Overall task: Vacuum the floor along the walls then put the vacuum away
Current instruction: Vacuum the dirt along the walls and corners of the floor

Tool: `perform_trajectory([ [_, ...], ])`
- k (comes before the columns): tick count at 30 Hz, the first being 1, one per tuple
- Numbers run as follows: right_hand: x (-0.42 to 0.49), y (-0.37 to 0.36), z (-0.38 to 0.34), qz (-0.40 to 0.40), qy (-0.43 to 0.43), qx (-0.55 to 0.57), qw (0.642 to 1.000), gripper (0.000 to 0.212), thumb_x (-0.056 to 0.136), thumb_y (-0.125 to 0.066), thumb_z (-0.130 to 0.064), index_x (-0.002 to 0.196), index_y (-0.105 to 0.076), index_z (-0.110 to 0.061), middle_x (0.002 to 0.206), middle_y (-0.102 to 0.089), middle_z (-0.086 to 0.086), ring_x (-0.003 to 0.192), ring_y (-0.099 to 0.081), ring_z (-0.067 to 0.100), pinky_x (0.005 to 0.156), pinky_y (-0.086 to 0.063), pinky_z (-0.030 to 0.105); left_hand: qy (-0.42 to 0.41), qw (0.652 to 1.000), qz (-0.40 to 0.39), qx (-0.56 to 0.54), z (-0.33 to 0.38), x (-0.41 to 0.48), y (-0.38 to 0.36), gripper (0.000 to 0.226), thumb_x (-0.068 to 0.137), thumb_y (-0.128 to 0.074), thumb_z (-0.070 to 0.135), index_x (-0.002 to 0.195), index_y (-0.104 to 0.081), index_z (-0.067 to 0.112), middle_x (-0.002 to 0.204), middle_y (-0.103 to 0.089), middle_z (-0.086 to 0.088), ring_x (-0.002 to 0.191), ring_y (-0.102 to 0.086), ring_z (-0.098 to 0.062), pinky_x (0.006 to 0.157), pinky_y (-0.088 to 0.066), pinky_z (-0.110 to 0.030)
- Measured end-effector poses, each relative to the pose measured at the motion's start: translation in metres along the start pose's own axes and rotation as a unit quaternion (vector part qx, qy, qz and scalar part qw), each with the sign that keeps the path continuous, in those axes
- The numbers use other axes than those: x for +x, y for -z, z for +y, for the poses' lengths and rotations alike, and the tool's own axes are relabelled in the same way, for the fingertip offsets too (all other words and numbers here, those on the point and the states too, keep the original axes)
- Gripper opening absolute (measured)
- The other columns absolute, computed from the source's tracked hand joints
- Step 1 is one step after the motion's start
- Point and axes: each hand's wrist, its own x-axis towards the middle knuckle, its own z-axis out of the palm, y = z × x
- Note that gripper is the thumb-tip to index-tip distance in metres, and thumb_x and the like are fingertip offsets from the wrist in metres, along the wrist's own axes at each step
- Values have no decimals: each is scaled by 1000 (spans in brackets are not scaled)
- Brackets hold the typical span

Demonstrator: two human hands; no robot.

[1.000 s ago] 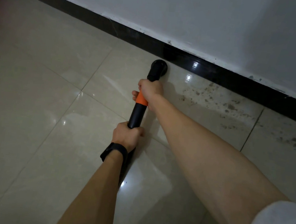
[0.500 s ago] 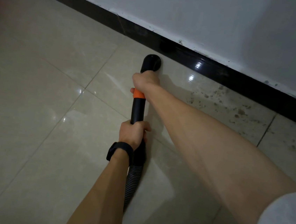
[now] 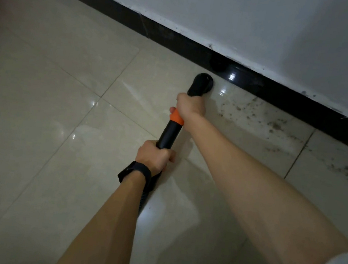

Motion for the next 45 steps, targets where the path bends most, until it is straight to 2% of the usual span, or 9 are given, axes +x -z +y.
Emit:
perform_trajectory([
  [4, -28, 10, 38, -33, -30, 121, 992, 5, 91, -62, -9, 92, -59, -6, 65, -57, 4, 38, -60, 17, 48, -51, 30, -22, 993, 25, 118, -31, -18, 13, 26, 48, -65, 38, 70, -64, 25, 61, -66, 1, 54, -65, -20, 50, -50, -27],
  [6, -42, 12, 54, -37, -41, 147, 988, 7, 91, -62, -8, 88, -56, -8, 61, -55, 2, 39, -59, 17, 49, -51, 31, -26, 988, 22, 151, -46, -27, 17, 26, 49, -64, 41, 70, -63, 27, 62, -65, 2, 55, -65, -19, 52, -49, -25],
  [15, -110, 13, 106, -40, -78, 195, 977, 9, 93, -63, -10, 93, -54, -7, 68, -54, 4, 41, -59, 16, 48, -51, 29, -19, 974, -2, 227, -102, -64, 41, 22, 51, -62, 39, 71, -61, 29, 65, -63, 4, 59, -62, -16, 51, -41, -22],
  [22, -126, 34, 101, -8, -88, 234, 968, 10, 94, -65, -7, 94, -55, -6, 68, -54, 4, 40, -54, 15, 47, -50, 27, -48, 963, -4, 265, -95, -75, 28, 11, 65, -60, 34, 75, -57, 32, 72, -63, 5, 63, -62, -17, 53, -42, -24],
  [25, -130, 37, 97, -6, -82, 251, 965, 19, 94, -70, -12, 107, -58, -4, 68, -56, 5, 45, -58, 16, 52, -56, 30, -65, 962, 2, 267, -86, -72, 22, 9, 67, -59, 34, 75, -55, 32, 73, -62, 5, 64, -61, -16, 55, -44, -24],
  [29, -135, 36, 97, -15, -67, 256, 964, 27, 97, -72, -26, 111, -62, -5, 76, -58, 5, 54, -65, 17, 67, -64, 39, -69, 963, -15, 260, -75, -62, 14, 9, 71, -62, 29, 76, -55, 29, 73, -61, 2, 63, -60, -16, 53, -44, -24],
  [36, -135, 27, 96, 4, -66, 228, 971, 22, 99, -67, -23, 89, -53, -10, 55, -50, -2, 40, -48, 12, 46, -47, 26, -56, 969, -33, 237, -74, -51, 15, 9, 65, -65, 28, 71, -59, 25, 67, -62, 0, 59, -61, -16, 46, -38, -21],
  [40, -124, 29, 95, 55, -49, 207, 976, 16, 96, -66, -20, 92, -56, -8, 54, -51, -2, 39, -48, 12, 43, -45, 24, -64, 969, -44, 235, -71, -49, 5, 10, 64, -60, 31, 72, -59, 25, 68, -62, 2, 60, -60, -15, 48, -39, -21],
  [45, -114, 32, 92, 69, -49, 206, 975, 14, 95, -67, -17, 97, -57, -7, 60, -54, 0, 37, -46, 10, 44, -46, 24, -69, 962, -42, 259, -65, -42, -2, 7, 71, -61, 31, 73, -56, 27, 69, -59, 4, 60, -56, -12, 47, -36, -21],
])
